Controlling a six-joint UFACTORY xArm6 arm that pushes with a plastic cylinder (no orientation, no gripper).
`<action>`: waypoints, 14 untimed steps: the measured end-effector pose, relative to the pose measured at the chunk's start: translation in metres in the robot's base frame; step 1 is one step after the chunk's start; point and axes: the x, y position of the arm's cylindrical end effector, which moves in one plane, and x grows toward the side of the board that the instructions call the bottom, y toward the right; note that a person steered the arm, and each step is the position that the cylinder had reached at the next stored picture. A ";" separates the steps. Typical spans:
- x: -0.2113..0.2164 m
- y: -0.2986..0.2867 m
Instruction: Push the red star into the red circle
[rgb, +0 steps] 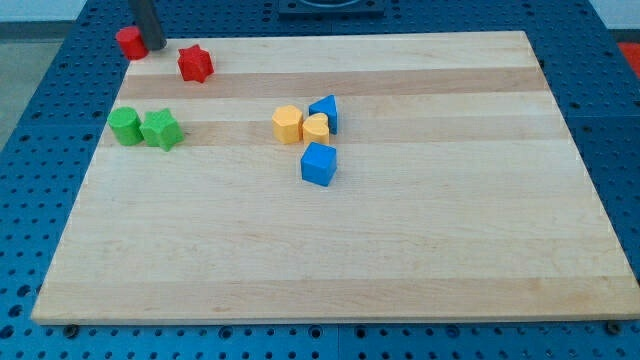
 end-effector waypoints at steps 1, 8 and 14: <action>0.017 0.000; 0.079 -0.037; 0.021 -0.036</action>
